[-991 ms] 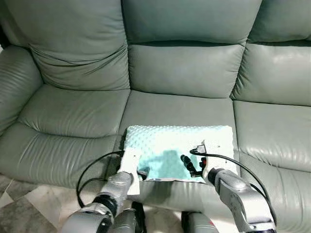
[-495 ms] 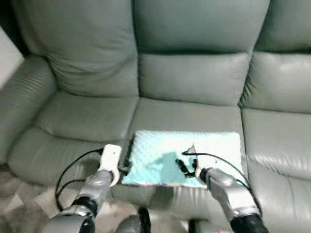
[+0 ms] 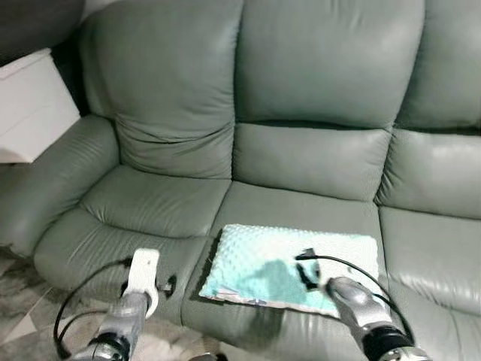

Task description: Move the pillow to the sofa

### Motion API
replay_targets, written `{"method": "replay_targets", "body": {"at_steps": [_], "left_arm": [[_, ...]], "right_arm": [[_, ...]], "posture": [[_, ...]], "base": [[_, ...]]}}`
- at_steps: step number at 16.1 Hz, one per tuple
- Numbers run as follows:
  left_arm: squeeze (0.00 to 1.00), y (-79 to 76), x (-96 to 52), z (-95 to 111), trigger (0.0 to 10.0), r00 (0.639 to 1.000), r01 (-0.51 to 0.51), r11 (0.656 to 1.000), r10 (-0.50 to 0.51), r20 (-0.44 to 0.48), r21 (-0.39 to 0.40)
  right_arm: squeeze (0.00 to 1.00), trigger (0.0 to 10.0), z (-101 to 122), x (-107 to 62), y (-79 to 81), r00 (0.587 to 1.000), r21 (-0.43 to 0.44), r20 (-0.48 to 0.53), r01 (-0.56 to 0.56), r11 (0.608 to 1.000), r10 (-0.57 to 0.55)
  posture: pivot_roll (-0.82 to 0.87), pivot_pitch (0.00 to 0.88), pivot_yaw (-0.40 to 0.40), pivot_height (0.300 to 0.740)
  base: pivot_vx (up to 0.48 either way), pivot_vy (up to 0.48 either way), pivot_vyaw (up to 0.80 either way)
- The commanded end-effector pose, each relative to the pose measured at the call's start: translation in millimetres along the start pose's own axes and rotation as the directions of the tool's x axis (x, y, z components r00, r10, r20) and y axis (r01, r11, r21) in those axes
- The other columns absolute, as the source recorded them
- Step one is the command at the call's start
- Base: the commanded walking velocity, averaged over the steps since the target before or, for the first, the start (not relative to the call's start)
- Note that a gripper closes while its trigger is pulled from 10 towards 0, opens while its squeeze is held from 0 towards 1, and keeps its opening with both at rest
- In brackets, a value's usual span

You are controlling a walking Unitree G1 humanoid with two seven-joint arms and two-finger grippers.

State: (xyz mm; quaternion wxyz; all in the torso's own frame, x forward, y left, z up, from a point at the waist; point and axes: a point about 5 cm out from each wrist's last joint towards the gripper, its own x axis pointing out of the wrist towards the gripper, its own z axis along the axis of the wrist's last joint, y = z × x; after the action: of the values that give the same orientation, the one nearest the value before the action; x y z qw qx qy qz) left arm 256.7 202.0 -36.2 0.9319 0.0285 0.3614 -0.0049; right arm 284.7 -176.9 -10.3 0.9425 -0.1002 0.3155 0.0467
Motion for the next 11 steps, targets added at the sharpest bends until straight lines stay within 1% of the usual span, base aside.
{"method": "replay_targets", "body": {"at_steps": [1,2,3,5,7,8,9,11], "left_arm": [[0.0,6.1,-0.4,0.6,10.0,0.999,-0.032,0.999,0.032,-0.004,-0.015],[0.0,3.7,0.2,1.2,10.0,0.999,-0.034,0.998,0.034,-0.008,-0.047],[0.0,2.3,0.5,1.5,10.0,0.999,-0.032,0.998,0.032,-0.008,-0.047],[0.0,-1.9,0.8,-0.9,10.0,1.0,-0.022,0.999,0.021,-0.022,-0.038],[0.0,-1.4,-1.1,-12.9,10.0,0.996,-0.042,0.999,0.042,-0.078,0.005],[0.0,-1.6,-2.4,-19.0,10.0,0.994,-0.041,0.998,0.045,-0.1,0.041],[0.0,-1.7,-3.2,-22.9,10.0,0.992,-0.038,0.998,0.045,-0.114,0.057],[0.0,1.0,-5.1,-29.4,10.0,0.989,-0.048,0.997,0.056,-0.135,0.064]], "right_arm": [[0.0,10.0,1.2,1.7,-0.4,0.999,0.044,0.0,0.033,0.999,-0.033],[0.0,10.0,-9.5,0.6,-9.8,0.994,0.084,-0.044,0.107,0.991,-0.104],[0.0,10.0,-14.5,0.0,-12.5,0.99,0.094,-0.065,0.132,0.987,-0.126],[0.0,10.0,-24.7,-2.0,-17.7,0.98,0.151,-0.105,0.183,0.971,-0.169],[0.0,10.0,-29.6,-3.7,-18.8,0.98,0.064,-0.095,0.182,0.981,-0.175],[0.0,10.0,-35.8,-5.3,-17.4,0.983,0.003,-0.103,0.153,0.988,-0.152],[0.0,10.0,-39.2,-6.1,-16.4,0.985,-0.014,-0.11,0.131,0.991,-0.131],[0.0,10.0,-41.1,-6.6,-15.8,0.988,-0.03,-0.111,0.1,0.995,-0.103]], "posture": [[-0.04,0.0,0.095,0.74],[-0.04,0.0,0.093,0.74],[-0.04,0.0,0.092,0.74],[-0.04,0.0,0.085,0.74],[-0.05,0.0,0.072,0.74],[-0.07,0.0,0.067,0.74],[-0.07,0.0,0.059,0.74],[-0.07,0.0,0.052,0.74]], "base": [[0.0,0.0,0.0],[0.0,0.0,0.0],[0.0,0.0,0.0],[0.0,0.0,0.0],[0.0,0.0,0.0],[0.0,0.0,0.0],[0.0,0.0,0.0],[0.0,0.0,0.0]]}}
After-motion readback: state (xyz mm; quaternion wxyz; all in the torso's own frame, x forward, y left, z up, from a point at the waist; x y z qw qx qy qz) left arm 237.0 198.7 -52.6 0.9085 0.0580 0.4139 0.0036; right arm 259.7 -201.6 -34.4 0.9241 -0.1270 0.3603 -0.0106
